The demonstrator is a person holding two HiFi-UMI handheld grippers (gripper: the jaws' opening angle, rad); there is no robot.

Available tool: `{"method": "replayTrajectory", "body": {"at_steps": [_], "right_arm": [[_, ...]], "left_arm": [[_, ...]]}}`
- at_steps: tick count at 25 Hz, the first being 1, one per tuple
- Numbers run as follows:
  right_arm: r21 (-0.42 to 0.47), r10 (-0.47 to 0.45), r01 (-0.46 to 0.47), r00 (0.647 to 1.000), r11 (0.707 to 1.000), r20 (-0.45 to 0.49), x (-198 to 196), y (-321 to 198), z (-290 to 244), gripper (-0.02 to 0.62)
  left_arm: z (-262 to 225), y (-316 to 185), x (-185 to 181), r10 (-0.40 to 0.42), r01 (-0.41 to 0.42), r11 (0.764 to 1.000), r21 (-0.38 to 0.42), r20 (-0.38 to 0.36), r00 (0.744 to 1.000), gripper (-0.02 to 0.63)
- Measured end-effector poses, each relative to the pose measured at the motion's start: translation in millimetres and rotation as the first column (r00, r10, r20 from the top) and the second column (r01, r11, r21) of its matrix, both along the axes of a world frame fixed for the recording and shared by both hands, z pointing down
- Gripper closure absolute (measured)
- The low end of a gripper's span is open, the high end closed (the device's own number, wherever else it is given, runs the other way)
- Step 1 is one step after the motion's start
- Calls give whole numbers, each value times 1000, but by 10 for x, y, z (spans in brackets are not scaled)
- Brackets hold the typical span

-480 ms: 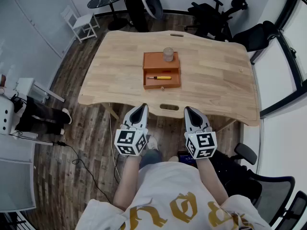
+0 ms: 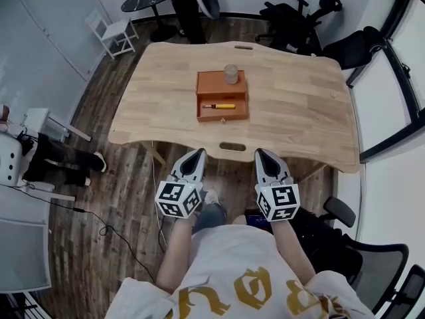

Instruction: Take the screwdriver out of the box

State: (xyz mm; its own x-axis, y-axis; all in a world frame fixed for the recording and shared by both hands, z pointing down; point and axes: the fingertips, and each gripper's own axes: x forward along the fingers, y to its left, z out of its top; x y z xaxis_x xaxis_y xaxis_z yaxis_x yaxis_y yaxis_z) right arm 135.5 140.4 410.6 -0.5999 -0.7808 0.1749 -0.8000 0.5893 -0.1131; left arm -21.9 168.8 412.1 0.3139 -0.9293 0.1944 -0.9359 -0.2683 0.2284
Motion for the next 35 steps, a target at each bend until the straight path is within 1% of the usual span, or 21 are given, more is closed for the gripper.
{"method": "replayTrajectory", "body": {"at_steps": [1, 2, 3, 7, 10, 11, 17, 20, 23, 26, 28, 30, 32, 35], "right_arm": [[-2, 0, 0, 1000, 1000, 10, 12, -12, -3, 584], [-5, -1, 1, 1000, 1000, 20, 17, -27, -4, 584], [-7, -2, 2, 1000, 1000, 27, 15, -45, 0, 584], [-23, -1, 1, 999, 1000, 35, -20, -180, 44, 584], [-38, 9, -7, 1000, 999, 29, -43, -344, 96, 584], [-44, 13, -12, 1000, 999, 25, -50, -408, 123, 584], [-80, 57, -57, 998, 995, -3, -126, -879, 263, 584], [-100, 79, -80, 997, 992, -14, -242, -1171, 345, 584], [-106, 101, -103, 995, 989, -19, -390, -1475, 369, 583], [-71, 121, -124, 992, 990, -44, -539, -1741, 312, 584], [-34, 133, -136, 989, 990, -72, -635, -1897, 270, 583], [-12, 143, -145, 985, 989, -97, -719, -2011, 265, 583], [-9, 148, -150, 983, 989, -111, -794, -2087, 291, 584], [-28, 142, -147, 982, 989, -124, -869, -2126, 372, 584]], "left_arm": [[-1, 0, -1, 1, -1, 1000, -7, -25, 1000, 597], [2, -7, -16, -3, 3, 1000, -12, -34, 999, 597], [8, -20, -41, -10, 9, 1000, -14, -26, 1000, 597], [21, -149, -154, -47, 48, 999, -1, 50, 998, 597], [91, -330, -189, -47, 49, 999, -15, 107, 993, 596], [119, -404, -202, -44, 46, 999, -19, 111, 993, 596], [232, -983, -443, -38, 41, 998, -39, 73, 997, 597], [280, -1320, -592, -17, 20, 999, -46, 67, 998, 596], [280, -1679, -701, 32, -28, 999, -43, 77, 997, 595], [248, -2009, -801, 83, -81, 996, -33, 77, 994, 595], [233, -2211, -888, 97, -96, 995, -24, 73, 993, 595], [230, -2374, -965, 104, -103, 995, -16, 60, 993, 595], [247, -2502, -1012, 118, -117, 993, -13, 57, 991, 595], [315, -2586, -998, 161, -159, 987, -23, 87, 983, 595]]}}
